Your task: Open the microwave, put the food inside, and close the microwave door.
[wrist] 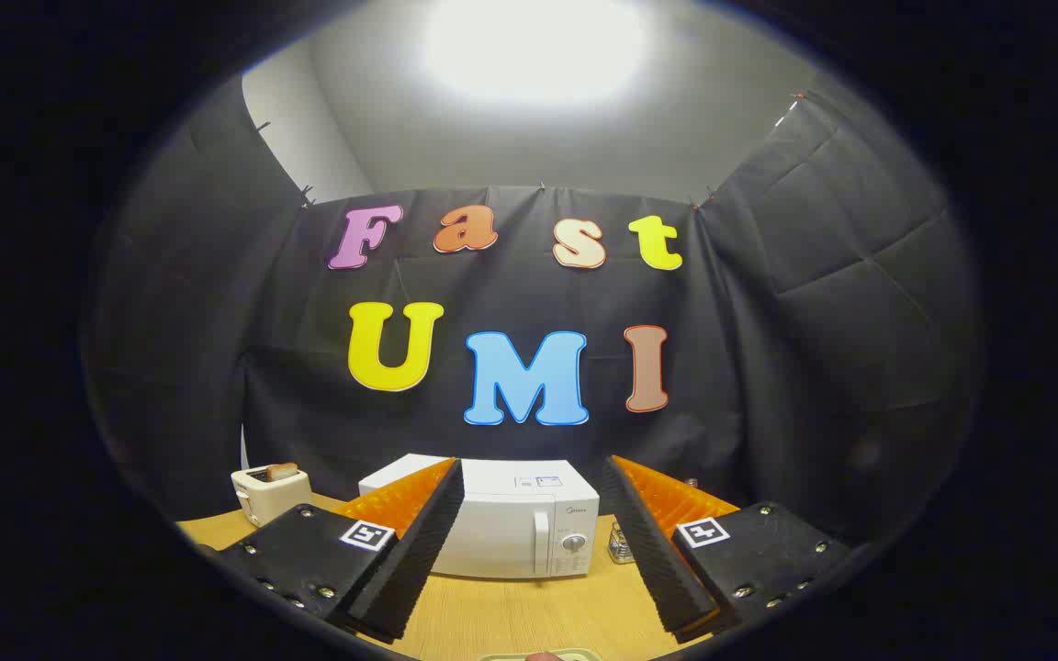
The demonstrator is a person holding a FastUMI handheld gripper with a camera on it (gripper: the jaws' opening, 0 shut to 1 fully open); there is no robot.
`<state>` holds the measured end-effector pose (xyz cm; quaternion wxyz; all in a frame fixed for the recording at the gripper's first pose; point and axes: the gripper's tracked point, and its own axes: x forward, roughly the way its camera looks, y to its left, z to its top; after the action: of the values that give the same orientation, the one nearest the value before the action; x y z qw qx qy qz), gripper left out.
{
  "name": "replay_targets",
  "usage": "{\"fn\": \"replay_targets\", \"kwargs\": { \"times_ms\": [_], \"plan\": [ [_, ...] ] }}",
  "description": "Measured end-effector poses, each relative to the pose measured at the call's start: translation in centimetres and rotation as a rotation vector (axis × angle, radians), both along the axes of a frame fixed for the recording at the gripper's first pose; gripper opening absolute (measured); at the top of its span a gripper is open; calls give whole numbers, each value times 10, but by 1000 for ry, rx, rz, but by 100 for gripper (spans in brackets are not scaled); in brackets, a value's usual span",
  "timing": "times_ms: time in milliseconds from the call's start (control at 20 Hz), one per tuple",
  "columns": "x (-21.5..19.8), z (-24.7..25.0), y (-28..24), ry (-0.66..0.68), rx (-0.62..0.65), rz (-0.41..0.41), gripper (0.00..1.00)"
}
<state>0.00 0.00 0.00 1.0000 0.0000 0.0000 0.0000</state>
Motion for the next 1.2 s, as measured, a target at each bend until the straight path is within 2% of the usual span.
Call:
{"fn": "replay_targets", "kwargs": {
  "times_ms": [200, 650, 950, 1200],
  "plan": [
    [-7, -13, -7, 46, 8, -5, 96],
    [-16, -17, -21, 50, 11, -30, 96],
    [-2, -32, -28, 74, 49, -38, 96],
    [31, -50, -38, 92, 51, -31, 96]
  ]
}}
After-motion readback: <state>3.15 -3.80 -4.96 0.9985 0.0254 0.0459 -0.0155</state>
